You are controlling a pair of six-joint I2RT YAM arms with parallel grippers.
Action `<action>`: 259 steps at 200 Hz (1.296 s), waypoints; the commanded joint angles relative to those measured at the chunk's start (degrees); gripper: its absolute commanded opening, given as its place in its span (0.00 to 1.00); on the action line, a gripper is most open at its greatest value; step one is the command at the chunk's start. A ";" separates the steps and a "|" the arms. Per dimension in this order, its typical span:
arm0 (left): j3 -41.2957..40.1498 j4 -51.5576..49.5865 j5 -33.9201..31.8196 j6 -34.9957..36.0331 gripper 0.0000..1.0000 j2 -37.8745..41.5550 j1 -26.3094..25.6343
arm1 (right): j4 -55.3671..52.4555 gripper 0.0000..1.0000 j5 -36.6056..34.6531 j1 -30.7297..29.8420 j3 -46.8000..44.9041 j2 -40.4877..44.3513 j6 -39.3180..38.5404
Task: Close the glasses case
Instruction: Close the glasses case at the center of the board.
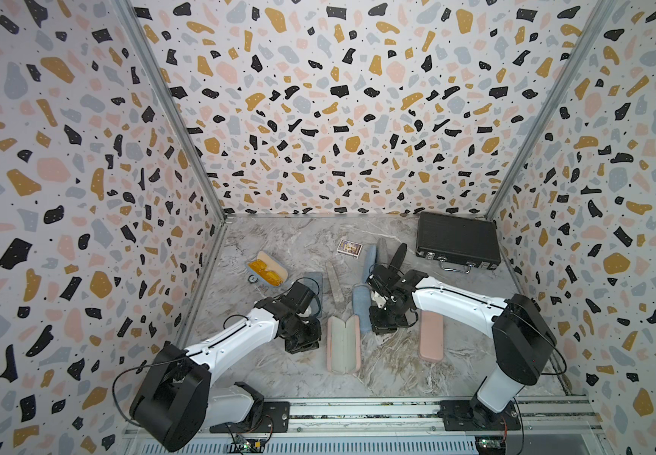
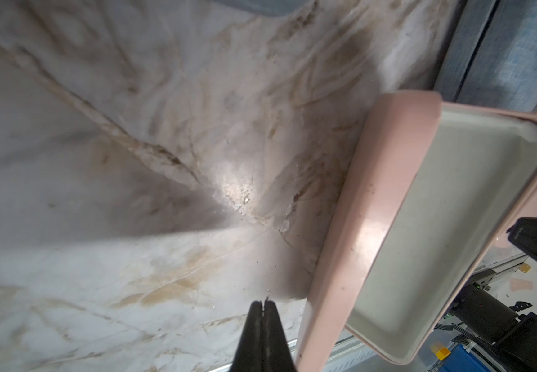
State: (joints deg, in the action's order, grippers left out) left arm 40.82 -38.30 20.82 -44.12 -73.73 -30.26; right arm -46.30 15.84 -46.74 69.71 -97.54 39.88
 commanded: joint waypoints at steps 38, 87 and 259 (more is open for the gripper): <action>-1.77 6.15 2.52 0.23 0.00 -4.58 0.03 | -0.56 0.00 0.15 -2.34 4.29 -2.67 0.89; -0.45 8.59 3.28 -0.94 0.00 -6.48 -2.04 | -0.53 0.00 0.48 -3.32 5.43 -3.78 1.12; 3.91 8.71 1.54 -2.53 0.00 -9.26 -7.18 | 1.31 0.00 3.79 -5.61 7.07 -5.56 1.25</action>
State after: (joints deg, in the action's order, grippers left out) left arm 42.81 -30.37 22.20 -46.30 -82.46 -36.95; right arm -45.80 17.58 -51.51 75.29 -103.26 40.77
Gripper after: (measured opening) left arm 0.047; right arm 0.041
